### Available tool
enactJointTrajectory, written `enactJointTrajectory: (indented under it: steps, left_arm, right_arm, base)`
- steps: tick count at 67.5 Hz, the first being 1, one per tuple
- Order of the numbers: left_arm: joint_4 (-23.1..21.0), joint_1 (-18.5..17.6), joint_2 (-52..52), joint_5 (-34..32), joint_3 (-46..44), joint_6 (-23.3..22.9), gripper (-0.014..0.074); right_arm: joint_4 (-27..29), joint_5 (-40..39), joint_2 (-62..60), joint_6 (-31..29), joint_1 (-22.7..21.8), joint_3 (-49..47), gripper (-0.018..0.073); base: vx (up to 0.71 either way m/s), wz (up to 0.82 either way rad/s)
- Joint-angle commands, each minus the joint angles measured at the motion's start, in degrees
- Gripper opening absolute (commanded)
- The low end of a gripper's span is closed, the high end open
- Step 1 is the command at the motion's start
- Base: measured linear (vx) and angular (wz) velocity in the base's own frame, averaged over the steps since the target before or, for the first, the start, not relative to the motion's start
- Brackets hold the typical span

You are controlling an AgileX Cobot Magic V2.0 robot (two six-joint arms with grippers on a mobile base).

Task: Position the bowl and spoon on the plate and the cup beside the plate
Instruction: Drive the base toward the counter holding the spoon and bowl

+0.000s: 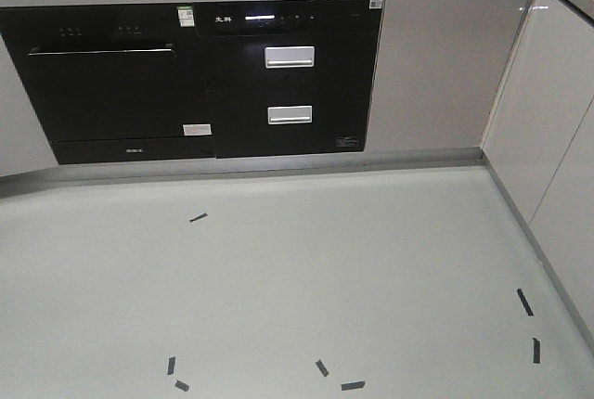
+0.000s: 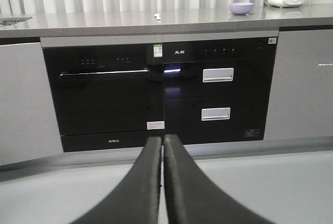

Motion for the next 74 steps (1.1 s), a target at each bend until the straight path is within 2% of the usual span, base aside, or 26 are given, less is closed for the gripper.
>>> enactJointTrajectory:
  steps: [1,74]
  left_arm:
    - [-0.5,0.1,-0.9,-4.5,-1.1,0.0,-0.0006]
    - [-0.5,0.1,-0.9,-4.5,-1.1,0.0,-0.0006]
  right_arm:
    - [-0.4,-4.4,-0.3,-0.2,-0.4,0.5,-0.0006]
    - [-0.4,-4.4,-0.3,-0.2,-0.4,0.5,-0.0006]
  base:
    - [0.12,-0.04]
    - [0.12,0.07]
